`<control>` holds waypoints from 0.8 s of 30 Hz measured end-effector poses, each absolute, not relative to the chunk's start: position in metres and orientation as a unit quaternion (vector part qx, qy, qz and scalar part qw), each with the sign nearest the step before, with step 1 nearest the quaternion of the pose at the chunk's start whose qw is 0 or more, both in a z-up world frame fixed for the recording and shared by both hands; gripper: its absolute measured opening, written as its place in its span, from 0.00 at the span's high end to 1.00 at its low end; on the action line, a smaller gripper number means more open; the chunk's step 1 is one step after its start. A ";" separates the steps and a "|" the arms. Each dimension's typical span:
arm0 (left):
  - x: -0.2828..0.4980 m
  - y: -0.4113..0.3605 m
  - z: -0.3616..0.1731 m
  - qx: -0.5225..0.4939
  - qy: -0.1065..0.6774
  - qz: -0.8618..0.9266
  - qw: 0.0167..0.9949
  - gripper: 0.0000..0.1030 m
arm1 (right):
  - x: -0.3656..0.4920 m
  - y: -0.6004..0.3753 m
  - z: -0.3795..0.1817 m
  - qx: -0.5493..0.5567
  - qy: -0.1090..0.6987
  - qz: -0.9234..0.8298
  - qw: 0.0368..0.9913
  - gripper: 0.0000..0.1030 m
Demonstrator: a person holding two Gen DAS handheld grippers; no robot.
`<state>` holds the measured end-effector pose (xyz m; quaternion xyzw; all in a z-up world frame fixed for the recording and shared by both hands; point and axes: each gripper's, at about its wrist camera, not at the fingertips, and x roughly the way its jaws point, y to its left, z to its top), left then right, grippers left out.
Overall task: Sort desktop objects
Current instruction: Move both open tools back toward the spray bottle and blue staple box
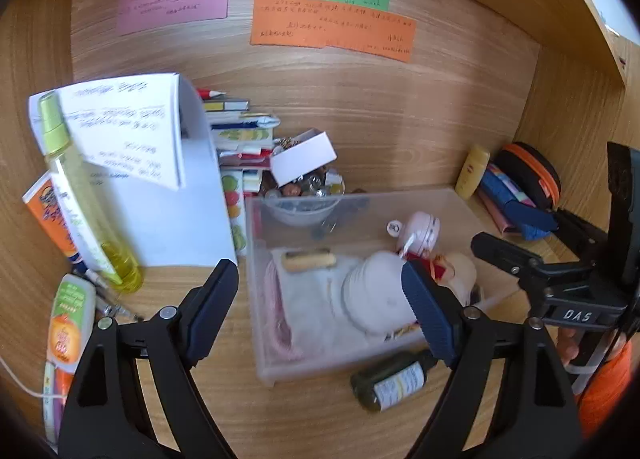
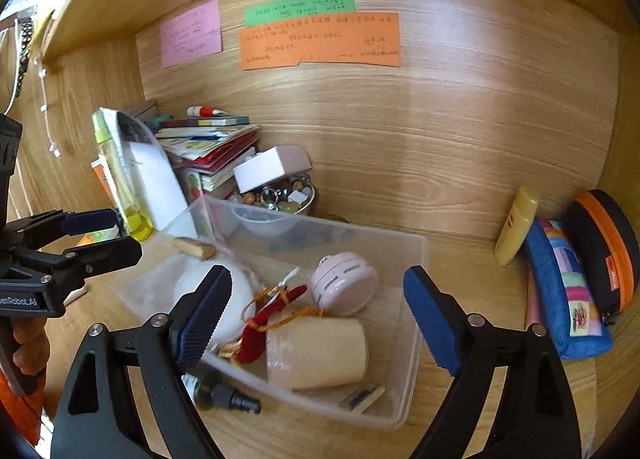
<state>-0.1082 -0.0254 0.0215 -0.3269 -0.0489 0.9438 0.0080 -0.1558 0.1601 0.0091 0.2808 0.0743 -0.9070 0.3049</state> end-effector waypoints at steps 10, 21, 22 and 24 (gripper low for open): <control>-0.066 -0.030 0.008 -0.345 -0.024 0.938 -0.016 0.08 | -0.096 0.166 -0.013 0.296 0.162 -0.886 0.317 0.16; -0.031 -0.040 -0.016 -0.374 -0.036 0.926 -0.045 0.08 | -0.034 0.155 -0.049 0.347 0.158 -0.825 0.417 0.18; -0.028 -0.041 -0.017 -0.374 -0.037 0.925 -0.046 0.08 | -0.029 0.151 -0.053 0.351 0.160 -0.818 0.426 0.18; -0.023 -0.044 -0.019 -0.377 -0.040 0.924 -0.049 0.08 | -0.022 0.142 -0.062 0.360 0.168 -0.807 0.437 0.30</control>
